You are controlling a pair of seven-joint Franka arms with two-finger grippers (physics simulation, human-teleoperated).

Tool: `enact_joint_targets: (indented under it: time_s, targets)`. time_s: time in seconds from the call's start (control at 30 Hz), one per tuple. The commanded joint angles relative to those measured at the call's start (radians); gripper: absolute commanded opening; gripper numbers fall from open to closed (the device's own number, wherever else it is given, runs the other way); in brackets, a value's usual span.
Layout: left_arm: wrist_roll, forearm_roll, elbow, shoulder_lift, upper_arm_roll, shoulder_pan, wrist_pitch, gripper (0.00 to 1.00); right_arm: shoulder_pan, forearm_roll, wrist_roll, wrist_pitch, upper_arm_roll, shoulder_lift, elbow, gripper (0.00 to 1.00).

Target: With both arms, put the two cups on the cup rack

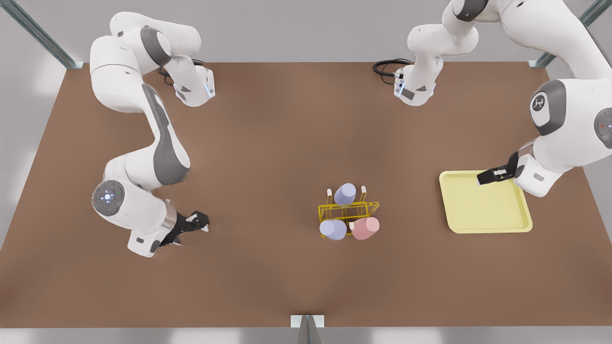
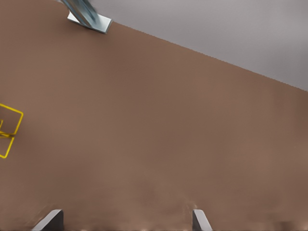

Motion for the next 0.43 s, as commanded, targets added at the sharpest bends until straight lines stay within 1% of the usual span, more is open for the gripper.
enact_joint_targets:
  time_s: [0.0, 0.03, 0.07, 0.1, 0.13, 0.17, 0.2, 0.4]
  targets:
    - [0.245, 0.005, 0.001, -0.001, 0.000, 0.002, -0.019, 1.00, -0.017, -0.279, 0.089, -0.443, 0.000, -0.075, 0.001, 1.00]
    - [0.244, 0.023, 0.003, -0.002, -0.003, -0.005, -0.027, 1.00, -0.043, -0.232, 0.097, -0.478, -0.005, -0.188, -0.032, 1.00]
    - [0.245, 0.023, 0.001, -0.001, -0.001, -0.002, -0.027, 1.00, -0.062, -0.161, 0.103, -0.477, -0.036, -0.292, -0.113, 1.00]
    - [0.245, 0.023, 0.003, -0.001, -0.001, -0.005, -0.027, 1.00, -0.060, 0.022, 0.124, -0.465, -0.155, -0.431, -0.230, 1.00]
    - [0.244, 0.023, 0.001, -0.001, -0.001, -0.004, -0.027, 1.00, -0.060, 0.089, 0.144, -0.460, -0.180, -0.497, -0.322, 1.00]
    - [0.244, 0.023, 0.001, -0.002, -0.001, -0.004, -0.027, 1.00, -0.060, 0.078, 0.148, -0.429, -0.183, -0.543, -0.391, 1.00]
    - [0.244, 0.023, 0.001, -0.001, -0.001, -0.002, -0.027, 1.00, -0.060, 0.066, 0.146, -0.425, -0.212, -0.543, -0.394, 1.00]
    - [0.244, 0.025, 0.003, -0.001, -0.001, -0.004, -0.023, 1.00, -0.060, 0.063, 0.148, -0.414, -0.224, -0.546, -0.414, 1.00]
